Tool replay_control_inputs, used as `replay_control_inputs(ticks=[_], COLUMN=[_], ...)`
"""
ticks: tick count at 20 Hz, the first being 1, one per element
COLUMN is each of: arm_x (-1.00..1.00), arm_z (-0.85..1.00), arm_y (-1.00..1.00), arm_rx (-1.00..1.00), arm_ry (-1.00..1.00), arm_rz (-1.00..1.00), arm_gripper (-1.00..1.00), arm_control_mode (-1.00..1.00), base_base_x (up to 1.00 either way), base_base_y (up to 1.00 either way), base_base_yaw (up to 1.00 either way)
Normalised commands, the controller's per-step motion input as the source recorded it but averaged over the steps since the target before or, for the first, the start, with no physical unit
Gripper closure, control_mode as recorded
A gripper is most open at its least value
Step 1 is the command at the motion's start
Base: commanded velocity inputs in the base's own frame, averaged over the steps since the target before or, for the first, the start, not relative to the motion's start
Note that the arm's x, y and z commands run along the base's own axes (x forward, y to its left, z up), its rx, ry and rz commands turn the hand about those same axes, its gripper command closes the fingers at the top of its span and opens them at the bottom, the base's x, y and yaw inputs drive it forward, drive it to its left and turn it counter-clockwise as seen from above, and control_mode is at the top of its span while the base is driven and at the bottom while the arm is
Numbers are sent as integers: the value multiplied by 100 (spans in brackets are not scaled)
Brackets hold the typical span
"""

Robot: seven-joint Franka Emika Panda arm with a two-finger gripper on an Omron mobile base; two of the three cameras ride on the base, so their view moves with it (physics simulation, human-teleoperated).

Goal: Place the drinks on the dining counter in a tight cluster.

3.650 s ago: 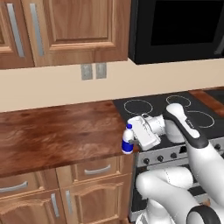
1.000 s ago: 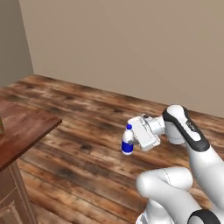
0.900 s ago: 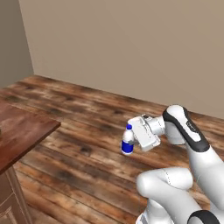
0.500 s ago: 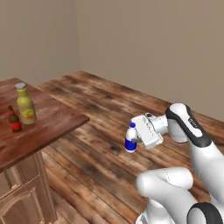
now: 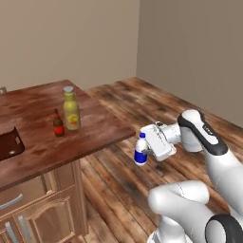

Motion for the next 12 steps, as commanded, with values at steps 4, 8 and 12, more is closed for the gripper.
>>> replay_control_inputs(ticks=[4,8,12], arm_x=[0,0,0], arm_z=[0,0,0], arm_y=[0,0,0], arm_rx=[0,0,0], arm_ry=[0,0,0], arm_rz=[0,0,0], arm_gripper=[100,100,100], arm_control_mode=[100,100,100], base_base_x=[51,40,50], base_base_y=[-9,-10,-20], base_base_yaw=[24,22,15])
